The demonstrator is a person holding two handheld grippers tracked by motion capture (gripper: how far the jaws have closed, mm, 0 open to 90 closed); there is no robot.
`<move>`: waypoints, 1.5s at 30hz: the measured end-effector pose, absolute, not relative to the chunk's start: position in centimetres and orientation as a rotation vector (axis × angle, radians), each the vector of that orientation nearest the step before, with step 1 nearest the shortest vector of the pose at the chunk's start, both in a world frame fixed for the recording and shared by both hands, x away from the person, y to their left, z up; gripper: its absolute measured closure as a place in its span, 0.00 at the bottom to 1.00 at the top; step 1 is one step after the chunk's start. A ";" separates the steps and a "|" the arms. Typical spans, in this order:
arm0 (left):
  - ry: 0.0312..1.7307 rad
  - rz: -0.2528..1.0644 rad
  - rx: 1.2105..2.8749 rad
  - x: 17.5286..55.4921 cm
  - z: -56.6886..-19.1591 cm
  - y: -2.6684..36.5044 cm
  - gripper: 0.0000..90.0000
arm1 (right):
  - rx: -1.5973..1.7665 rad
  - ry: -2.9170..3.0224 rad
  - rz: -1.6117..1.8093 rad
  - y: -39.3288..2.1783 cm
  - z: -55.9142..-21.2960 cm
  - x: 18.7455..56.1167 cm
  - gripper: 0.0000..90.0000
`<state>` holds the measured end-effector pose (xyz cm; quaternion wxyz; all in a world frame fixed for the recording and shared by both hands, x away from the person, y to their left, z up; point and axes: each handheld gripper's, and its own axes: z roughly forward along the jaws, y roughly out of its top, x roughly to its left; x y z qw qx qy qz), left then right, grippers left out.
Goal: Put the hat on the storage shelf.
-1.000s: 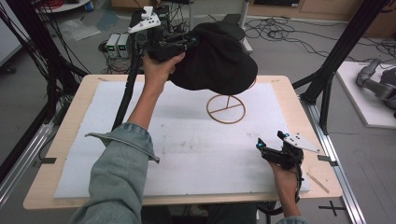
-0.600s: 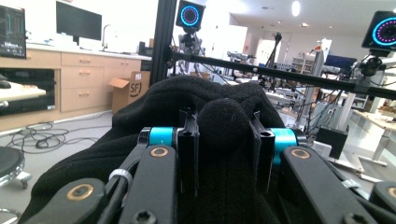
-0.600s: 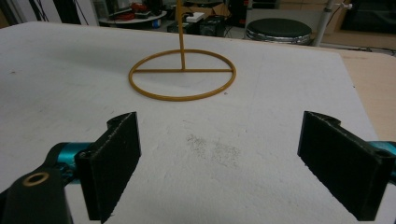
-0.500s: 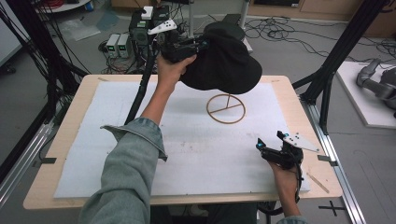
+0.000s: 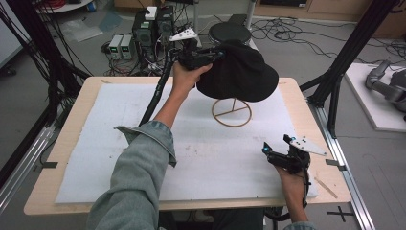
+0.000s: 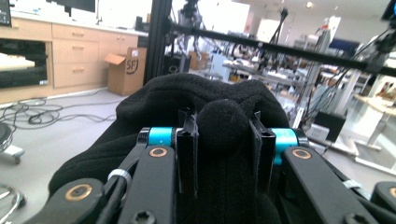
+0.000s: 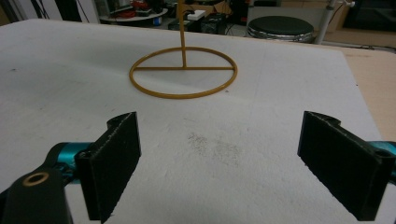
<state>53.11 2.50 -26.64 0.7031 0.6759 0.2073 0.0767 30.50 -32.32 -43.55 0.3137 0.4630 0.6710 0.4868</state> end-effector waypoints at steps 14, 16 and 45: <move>0.462 0.185 1.601 53.6 -28.1 1.2 0.70 | 1.216 1.770 1.276 -32.3 -43.6 30.6 0.14; 0.462 0.203 1.631 53.5 -28.3 0.8 0.65 | 1.216 1.772 1.276 -32.3 -43.6 30.6 0.14; 0.548 0.364 1.701 48.6 -29.3 11.2 0.42 | 1.183 1.788 1.280 -31.3 -43.6 31.1 0.14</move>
